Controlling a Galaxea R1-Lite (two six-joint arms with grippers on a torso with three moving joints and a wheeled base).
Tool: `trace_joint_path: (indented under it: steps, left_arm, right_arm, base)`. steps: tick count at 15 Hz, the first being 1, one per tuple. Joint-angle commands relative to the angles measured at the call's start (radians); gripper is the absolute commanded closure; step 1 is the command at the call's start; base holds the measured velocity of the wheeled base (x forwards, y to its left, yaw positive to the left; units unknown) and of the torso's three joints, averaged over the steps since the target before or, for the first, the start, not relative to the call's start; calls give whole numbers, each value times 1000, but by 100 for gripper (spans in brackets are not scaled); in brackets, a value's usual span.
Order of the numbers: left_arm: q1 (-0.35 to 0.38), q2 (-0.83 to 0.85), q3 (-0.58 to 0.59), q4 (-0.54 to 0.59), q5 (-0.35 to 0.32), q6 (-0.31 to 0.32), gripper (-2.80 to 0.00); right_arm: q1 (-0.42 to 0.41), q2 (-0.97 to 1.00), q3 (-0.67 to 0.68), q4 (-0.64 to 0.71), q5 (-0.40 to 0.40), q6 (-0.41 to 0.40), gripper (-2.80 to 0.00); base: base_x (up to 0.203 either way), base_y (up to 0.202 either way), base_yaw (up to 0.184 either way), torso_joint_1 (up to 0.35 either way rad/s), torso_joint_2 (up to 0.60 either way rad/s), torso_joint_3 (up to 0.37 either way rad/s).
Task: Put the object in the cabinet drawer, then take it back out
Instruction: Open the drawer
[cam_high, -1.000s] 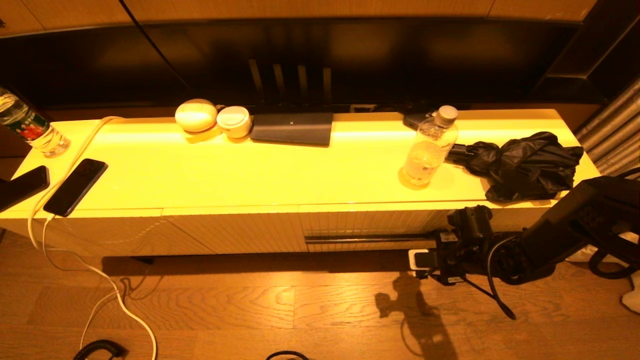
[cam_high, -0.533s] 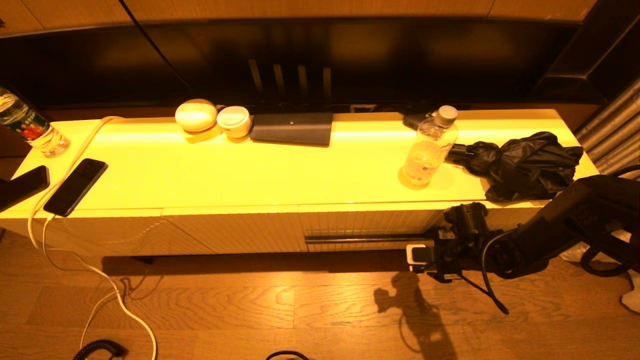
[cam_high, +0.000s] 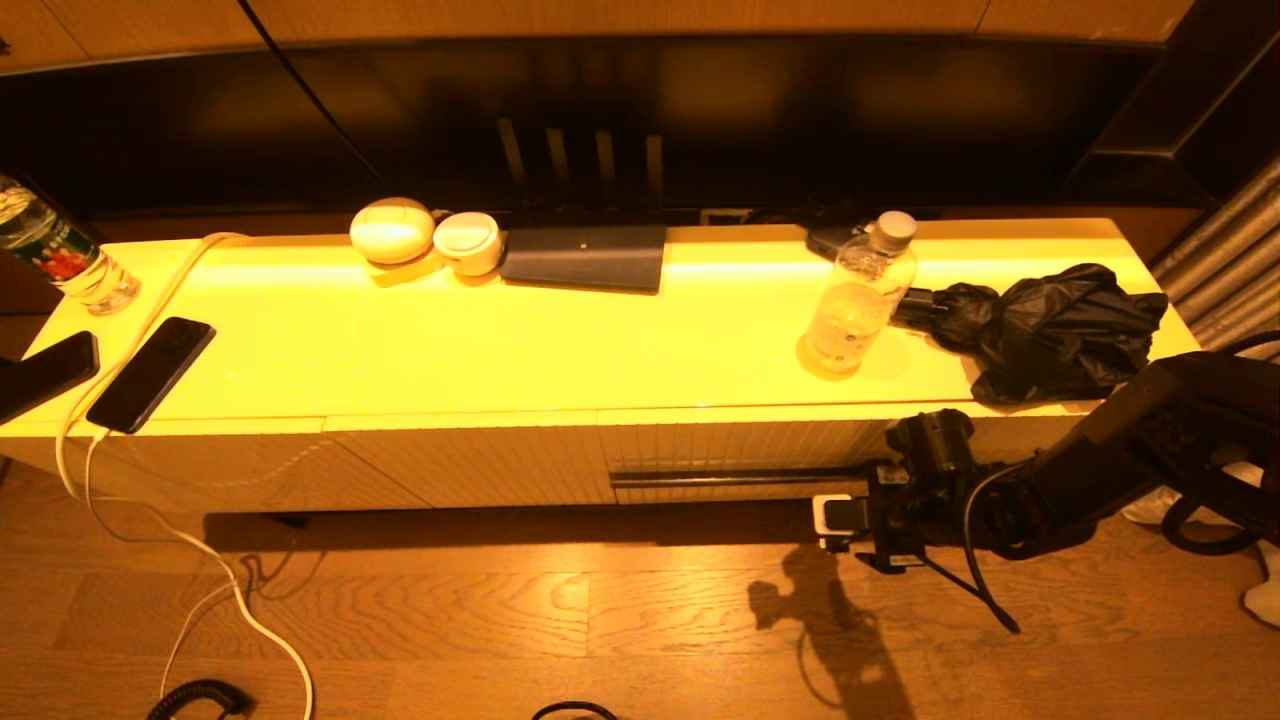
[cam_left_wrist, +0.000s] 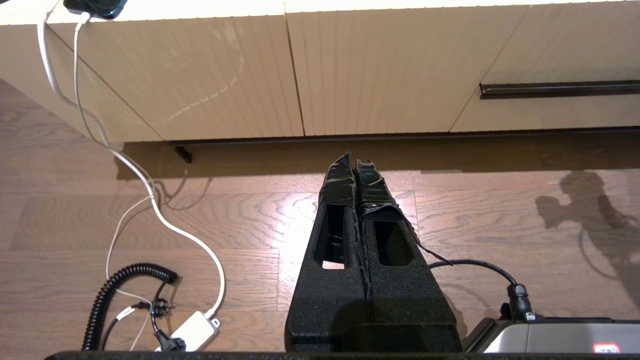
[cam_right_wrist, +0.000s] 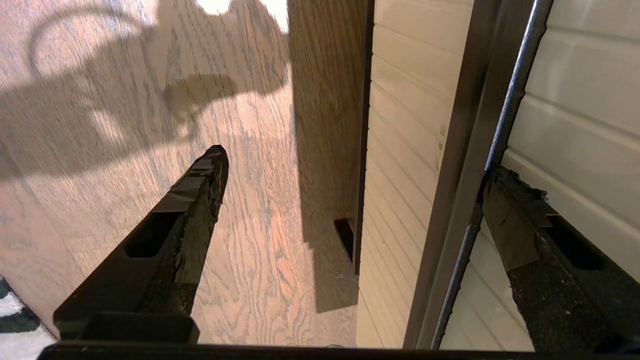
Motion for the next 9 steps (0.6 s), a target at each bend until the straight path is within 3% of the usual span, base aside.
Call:
trace_joint_path:
  steps: [1,9]
  left_arm:
    - [0,0,2,0,0,0,0]
    - [0,0,2,0,0,0,0]
  right_arm:
    - [3,-15,28,3,3,-6,-280]
    - [3,-60,154,98,16,9,-280]
  base:
    - [0,0,0,0,0,0]
    - [0,0,0,0,0,0]
